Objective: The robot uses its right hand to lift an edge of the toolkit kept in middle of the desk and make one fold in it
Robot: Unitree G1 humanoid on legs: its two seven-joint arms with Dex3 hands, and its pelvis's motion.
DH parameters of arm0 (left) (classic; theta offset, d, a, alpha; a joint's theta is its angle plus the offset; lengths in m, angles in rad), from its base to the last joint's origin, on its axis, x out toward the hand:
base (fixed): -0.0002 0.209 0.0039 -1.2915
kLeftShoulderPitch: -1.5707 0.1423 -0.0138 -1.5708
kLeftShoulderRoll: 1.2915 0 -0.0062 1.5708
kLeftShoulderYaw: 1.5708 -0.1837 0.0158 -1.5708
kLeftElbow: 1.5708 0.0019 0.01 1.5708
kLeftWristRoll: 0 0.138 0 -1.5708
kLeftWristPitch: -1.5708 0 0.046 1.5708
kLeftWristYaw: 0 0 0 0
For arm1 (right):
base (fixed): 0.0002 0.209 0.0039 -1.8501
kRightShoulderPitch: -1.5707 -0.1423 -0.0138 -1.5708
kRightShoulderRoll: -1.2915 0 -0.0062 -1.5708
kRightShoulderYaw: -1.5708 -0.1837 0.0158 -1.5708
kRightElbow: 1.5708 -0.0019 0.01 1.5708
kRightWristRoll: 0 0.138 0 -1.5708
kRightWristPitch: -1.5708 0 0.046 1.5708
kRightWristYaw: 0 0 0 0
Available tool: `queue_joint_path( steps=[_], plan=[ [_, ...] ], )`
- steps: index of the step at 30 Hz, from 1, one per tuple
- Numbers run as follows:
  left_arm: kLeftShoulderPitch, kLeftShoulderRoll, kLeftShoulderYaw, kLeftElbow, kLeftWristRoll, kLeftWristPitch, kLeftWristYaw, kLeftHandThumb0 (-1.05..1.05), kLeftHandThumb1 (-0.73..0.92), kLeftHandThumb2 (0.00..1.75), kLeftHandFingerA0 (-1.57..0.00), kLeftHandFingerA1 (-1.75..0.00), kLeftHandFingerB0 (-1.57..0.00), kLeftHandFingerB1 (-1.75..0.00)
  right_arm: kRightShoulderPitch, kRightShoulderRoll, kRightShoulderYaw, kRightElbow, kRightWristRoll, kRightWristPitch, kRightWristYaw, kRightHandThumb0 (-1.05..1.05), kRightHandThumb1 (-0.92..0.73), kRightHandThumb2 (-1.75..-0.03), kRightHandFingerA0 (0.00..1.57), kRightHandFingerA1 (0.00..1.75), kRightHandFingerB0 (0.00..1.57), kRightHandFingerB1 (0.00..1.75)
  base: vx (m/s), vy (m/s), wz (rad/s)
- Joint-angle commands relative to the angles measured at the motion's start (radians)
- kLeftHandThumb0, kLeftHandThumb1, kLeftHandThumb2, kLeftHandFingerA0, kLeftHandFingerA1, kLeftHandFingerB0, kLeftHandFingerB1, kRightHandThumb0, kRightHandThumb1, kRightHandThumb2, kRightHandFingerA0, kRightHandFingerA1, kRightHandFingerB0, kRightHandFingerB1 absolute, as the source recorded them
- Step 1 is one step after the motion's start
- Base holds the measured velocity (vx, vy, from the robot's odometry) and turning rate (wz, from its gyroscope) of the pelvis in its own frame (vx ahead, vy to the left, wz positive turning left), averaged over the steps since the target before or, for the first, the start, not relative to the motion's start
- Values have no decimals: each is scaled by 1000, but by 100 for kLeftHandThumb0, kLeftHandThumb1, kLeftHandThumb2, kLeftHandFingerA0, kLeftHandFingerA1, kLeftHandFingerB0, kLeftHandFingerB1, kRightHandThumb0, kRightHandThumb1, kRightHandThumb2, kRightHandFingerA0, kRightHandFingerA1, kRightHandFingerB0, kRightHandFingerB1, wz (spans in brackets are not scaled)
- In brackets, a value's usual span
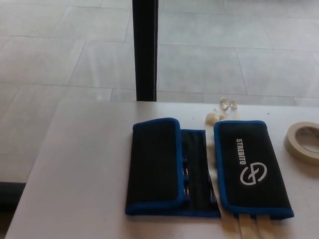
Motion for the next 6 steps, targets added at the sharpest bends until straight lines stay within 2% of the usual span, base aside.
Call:
queue_joint_path(
  steps=[1,2,3,4,6],
  plan=[
    [11,-8,20,-1,-22,-44,-27,-66,81,64,-56,-65,-55,-51,83,29,-191,322,34,-435,-321,-54,-51,-56,95,129,34,69,0,0,0],
    [11,-5,12,3,-12,-43,-20,-66,81,64,-56,-65,-55,-51,96,34,-165,331,8,-448,-315,-54,-51,-56,95,129,34,69,0,0,0],
    [13,-7,12,-3,-8,-41,-5,-64,78,64,-59,-67,-51,-47,97,36,-142,357,-10,-454,-328,-52,-33,-77,126,129,45,69,0,0,0],
    [12,-12,17,-11,-13,-42,4,-58,75,62,-61,-71,-55,-48,99,41,-123,373,-29,-459,-351,-53,-33,-75,127,137,48,72,0,0,0],
    [8,-18,28,-17,-22,-40,15,-58,75,62,-61,-71,-55,-48,100,41,-99,389,-50,-468,-377,-53,-33,-75,127,137,48,72,0,0,0]
  ],
)
